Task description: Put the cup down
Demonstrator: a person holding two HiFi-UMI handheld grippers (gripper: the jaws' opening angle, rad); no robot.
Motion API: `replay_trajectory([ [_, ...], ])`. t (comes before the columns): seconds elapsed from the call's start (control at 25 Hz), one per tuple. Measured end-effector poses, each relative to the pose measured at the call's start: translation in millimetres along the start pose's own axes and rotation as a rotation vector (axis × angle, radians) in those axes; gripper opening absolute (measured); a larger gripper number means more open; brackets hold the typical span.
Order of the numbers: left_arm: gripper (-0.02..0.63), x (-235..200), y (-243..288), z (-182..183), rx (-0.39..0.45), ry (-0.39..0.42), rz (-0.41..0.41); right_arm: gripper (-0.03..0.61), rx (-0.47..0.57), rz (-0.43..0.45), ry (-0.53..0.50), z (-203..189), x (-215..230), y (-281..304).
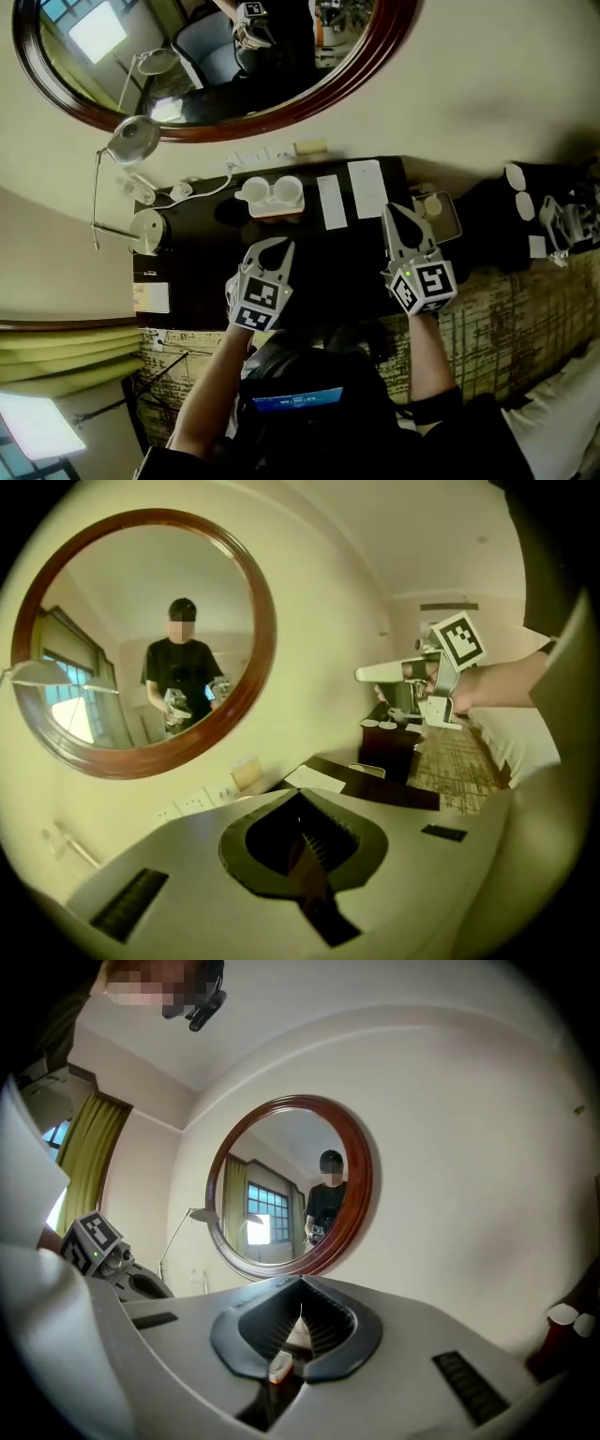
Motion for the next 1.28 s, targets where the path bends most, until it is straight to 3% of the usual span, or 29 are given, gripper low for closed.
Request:
replay_trajectory([
  [0.36,0.0,-67.4,-48.6,-58.1,0.104,-0.237,0.172,0.006,-0.172,0.155,0.003,-43.9,-69.4,63.4],
  [0.68,0.0,-95.2,-59.3,-97.9,0.151,-0.416,0.209,0.006,-0.306,0.192,0.018,-95.3,-102.4,86.1],
  [1.28,0.0,-109.5,-43.2,-101.5,0.133,-0.427,0.21,0.029,-0.365,0.234,-0.001,-111.5,-105.0,101.5],
])
Point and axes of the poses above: the fingertips, and each gripper's own axes: y forward along the fingers, x to its right, z out of its top, the point moved 6 cm from there along -y, backward along the fingers, and after that the axes turned 10 degrees about -x, right-handed, at the moved point
